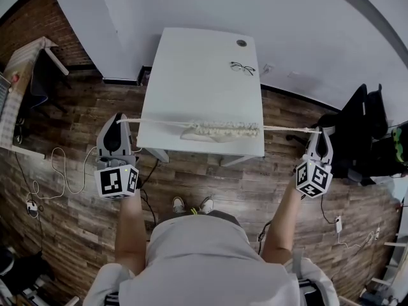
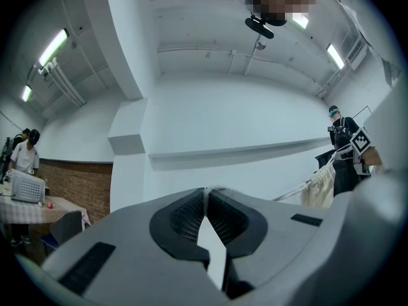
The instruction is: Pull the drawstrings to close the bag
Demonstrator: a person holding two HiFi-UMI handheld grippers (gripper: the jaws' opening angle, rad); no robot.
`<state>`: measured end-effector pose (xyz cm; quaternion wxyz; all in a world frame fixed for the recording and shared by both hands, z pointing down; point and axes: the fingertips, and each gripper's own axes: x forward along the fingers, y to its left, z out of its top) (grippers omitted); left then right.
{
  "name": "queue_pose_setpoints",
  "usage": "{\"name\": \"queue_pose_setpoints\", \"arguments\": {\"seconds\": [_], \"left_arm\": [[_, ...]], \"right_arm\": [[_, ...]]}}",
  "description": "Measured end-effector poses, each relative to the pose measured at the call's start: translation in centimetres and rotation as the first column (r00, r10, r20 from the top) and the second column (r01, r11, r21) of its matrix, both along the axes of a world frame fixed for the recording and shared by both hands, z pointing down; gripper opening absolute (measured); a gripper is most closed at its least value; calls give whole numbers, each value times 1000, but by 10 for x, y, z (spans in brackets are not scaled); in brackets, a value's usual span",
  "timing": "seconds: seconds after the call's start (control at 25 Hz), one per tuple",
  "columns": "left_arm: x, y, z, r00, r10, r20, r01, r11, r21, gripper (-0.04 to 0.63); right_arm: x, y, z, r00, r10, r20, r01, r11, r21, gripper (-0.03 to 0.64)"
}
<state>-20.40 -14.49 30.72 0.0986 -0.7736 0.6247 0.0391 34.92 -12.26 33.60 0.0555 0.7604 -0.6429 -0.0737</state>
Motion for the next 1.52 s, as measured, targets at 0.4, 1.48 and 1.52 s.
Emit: {"name": "queue_pose_setpoints", "arguments": {"seconds": [0.4, 1.48, 1.52], "left_arm": [[-1, 8, 3, 1000, 3, -20, -3, 1000, -8, 21], [-16, 26, -5, 998, -25, -49, 25, 1000, -1, 20], [-17, 26, -5, 999, -29, -46, 29, 1000, -1, 20]], "right_arm": [[5, 11, 5, 1000, 3, 3, -3, 1000, -7, 41], [1, 24, -2, 999, -14, -38, 14, 1000, -11, 42], [0, 23, -3, 999, -17, -44, 16, 1000, -12, 43]]}}
